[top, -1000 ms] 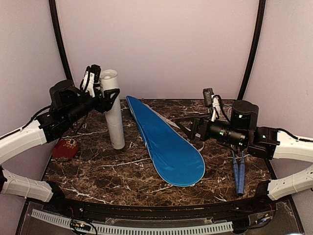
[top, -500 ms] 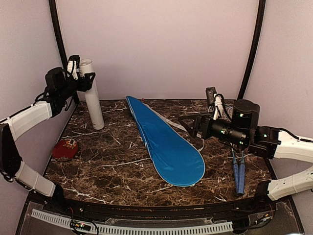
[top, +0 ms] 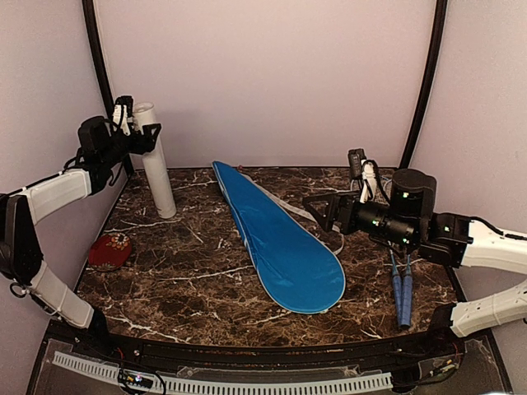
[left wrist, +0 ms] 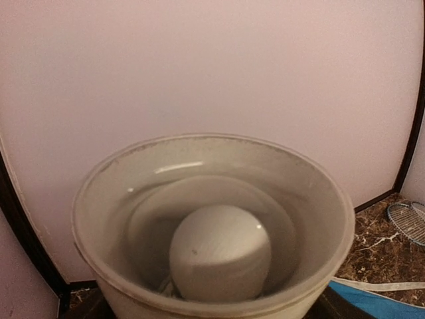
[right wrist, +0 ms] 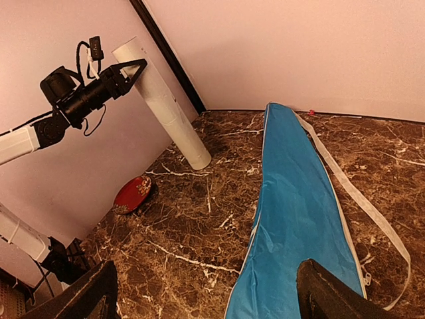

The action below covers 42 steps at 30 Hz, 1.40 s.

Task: Pack up the badminton gear
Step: Place the shuttle tube at the center of the board, then pick up the racket bag from the center of the board.

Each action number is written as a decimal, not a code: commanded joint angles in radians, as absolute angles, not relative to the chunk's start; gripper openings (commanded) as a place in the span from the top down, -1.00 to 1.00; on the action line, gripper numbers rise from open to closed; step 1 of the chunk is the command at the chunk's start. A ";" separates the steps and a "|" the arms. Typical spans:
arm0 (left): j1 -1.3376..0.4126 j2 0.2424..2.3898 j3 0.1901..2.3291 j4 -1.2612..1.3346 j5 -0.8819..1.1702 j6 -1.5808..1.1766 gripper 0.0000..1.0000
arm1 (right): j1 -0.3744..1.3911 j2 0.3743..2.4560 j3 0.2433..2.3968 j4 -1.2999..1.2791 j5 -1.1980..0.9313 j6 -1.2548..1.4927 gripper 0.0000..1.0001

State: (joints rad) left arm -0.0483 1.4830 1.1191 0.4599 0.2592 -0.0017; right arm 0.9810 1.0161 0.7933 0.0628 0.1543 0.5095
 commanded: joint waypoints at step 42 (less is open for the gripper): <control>-0.030 0.817 0.676 0.067 0.132 -0.271 -0.97 | 0.817 1.002 0.587 -0.128 0.152 0.774 -0.88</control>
State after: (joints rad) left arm -0.0364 0.8791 0.7223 0.2687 0.1913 -0.1623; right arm 0.8597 1.0096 0.6693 -0.0559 0.1623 0.6540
